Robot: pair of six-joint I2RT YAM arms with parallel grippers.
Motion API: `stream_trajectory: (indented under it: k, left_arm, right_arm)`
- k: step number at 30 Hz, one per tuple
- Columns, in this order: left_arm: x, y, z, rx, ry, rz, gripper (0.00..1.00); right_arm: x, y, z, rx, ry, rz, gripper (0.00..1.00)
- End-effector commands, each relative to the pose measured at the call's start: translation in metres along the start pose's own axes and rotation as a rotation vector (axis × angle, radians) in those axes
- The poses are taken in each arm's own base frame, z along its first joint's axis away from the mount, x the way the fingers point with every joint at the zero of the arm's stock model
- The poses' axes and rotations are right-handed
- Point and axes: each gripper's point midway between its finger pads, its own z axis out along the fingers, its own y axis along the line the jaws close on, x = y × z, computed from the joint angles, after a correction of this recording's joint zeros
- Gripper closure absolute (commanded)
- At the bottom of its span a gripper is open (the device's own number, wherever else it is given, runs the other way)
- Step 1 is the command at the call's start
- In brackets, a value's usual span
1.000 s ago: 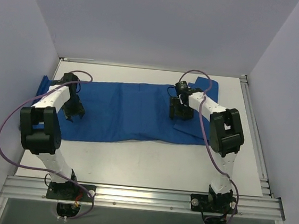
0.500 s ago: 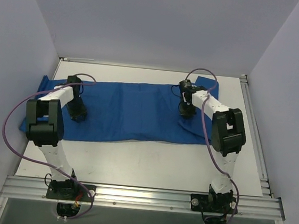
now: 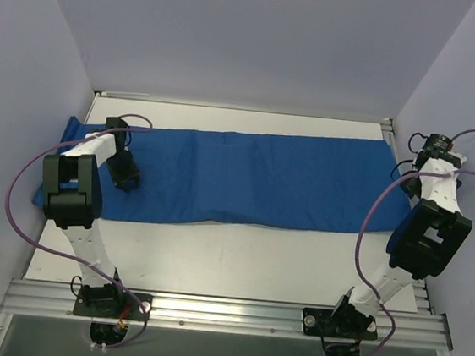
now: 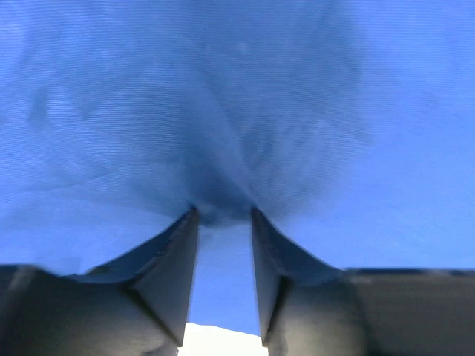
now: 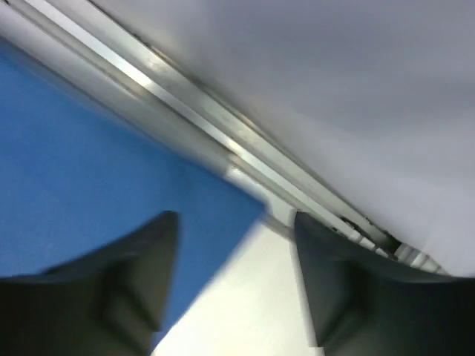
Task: Open and lay out the surgical kit
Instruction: Open the surgical kit at the center of the board.
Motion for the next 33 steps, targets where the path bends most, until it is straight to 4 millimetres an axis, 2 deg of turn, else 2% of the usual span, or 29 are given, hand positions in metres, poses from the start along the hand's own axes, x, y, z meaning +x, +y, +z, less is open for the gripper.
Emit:
stream_trajectory:
  k: [1,2,3,5,6,7,9,10,11,12,15,16,18,20,21,22,24,26,29,30,33]
  left_arm:
    - [-0.019,-0.029,-0.004,0.131,-0.056,-0.002,0.55]
    - [-0.021,-0.030,-0.009,0.140,-0.070,-0.002,0.52]
    - [-0.020,-0.029,-0.013,0.137,-0.075,-0.005,0.50]
    - [-0.023,-0.029,-0.024,0.146,-0.103,-0.011,0.48]
    - [-0.026,-0.030,-0.025,0.157,-0.114,-0.007,0.48]
    - [-0.029,-0.032,-0.023,0.158,-0.114,-0.004,0.49]
    - [-0.030,-0.028,-0.021,0.128,-0.090,-0.002,0.62]
    - [-0.033,-0.031,-0.019,0.130,-0.089,0.002,0.66]
    - [-0.034,-0.033,-0.017,0.138,-0.086,0.007,0.70]
    - [-0.036,-0.033,-0.016,0.139,-0.086,0.017,0.82]
    - [-0.039,-0.037,-0.007,0.140,-0.053,0.034,0.94]
    - [-0.036,-0.037,0.004,0.127,-0.021,0.036,0.97]
    - [-0.041,-0.043,0.004,0.136,-0.010,0.032,0.98]
    - [-0.048,-0.049,0.011,0.153,-0.012,0.031,0.98]
    - [-0.049,-0.051,0.014,0.155,-0.008,0.026,0.98]
    - [-0.047,-0.054,0.022,0.158,0.017,0.027,0.98]
    - [-0.051,-0.061,0.024,0.167,0.025,0.030,0.98]
    - [-0.048,-0.067,0.033,0.178,0.047,0.033,0.98]
    - [-0.051,-0.075,0.041,0.190,0.062,0.040,0.98]
    - [-0.057,-0.080,0.039,0.194,0.048,0.045,0.98]
    - [-0.057,-0.085,0.045,0.198,0.060,0.034,0.98]
  right_arm:
    - [0.004,0.018,-0.031,-0.039,-0.017,-0.092,0.30]
    - [0.002,0.042,-0.048,-0.084,-0.057,-0.133,0.19]
    - [-0.002,0.055,-0.060,-0.108,-0.087,-0.146,0.18]
    - [-0.008,0.090,-0.081,-0.212,-0.136,-0.165,0.18]
    - [-0.005,0.116,-0.085,-0.276,-0.142,-0.189,0.20]
    - [-0.001,0.132,-0.085,-0.322,-0.128,-0.194,0.25]
    - [0.018,0.174,-0.081,-0.424,-0.082,-0.244,0.53]
    - [0.025,0.186,-0.081,-0.446,-0.071,-0.260,0.68]
    - [0.032,0.196,-0.080,-0.466,-0.063,-0.263,0.89]
    - [0.042,0.214,-0.080,-0.540,-0.049,-0.265,0.95]
    - [0.060,0.244,-0.071,-0.648,0.001,-0.239,1.00]
    - [0.064,0.250,-0.067,-0.662,0.012,-0.239,1.00]
    - [0.074,0.258,-0.050,-0.652,0.043,-0.245,1.00]
    - [0.078,0.259,-0.036,-0.640,0.060,-0.238,1.00]
    - [0.087,0.258,-0.024,-0.619,0.089,-0.235,1.00]
    - [0.090,0.253,-0.016,-0.596,0.101,-0.230,1.00]
    - [0.093,0.243,0.002,-0.566,0.124,-0.209,1.00]
    - [0.096,0.223,0.023,-0.507,0.155,-0.187,1.00]
    - [0.100,0.204,0.043,-0.461,0.192,-0.159,1.00]
    - [0.097,0.195,0.051,-0.444,0.202,-0.139,1.00]
    - [0.097,0.191,0.058,-0.443,0.214,-0.143,1.00]
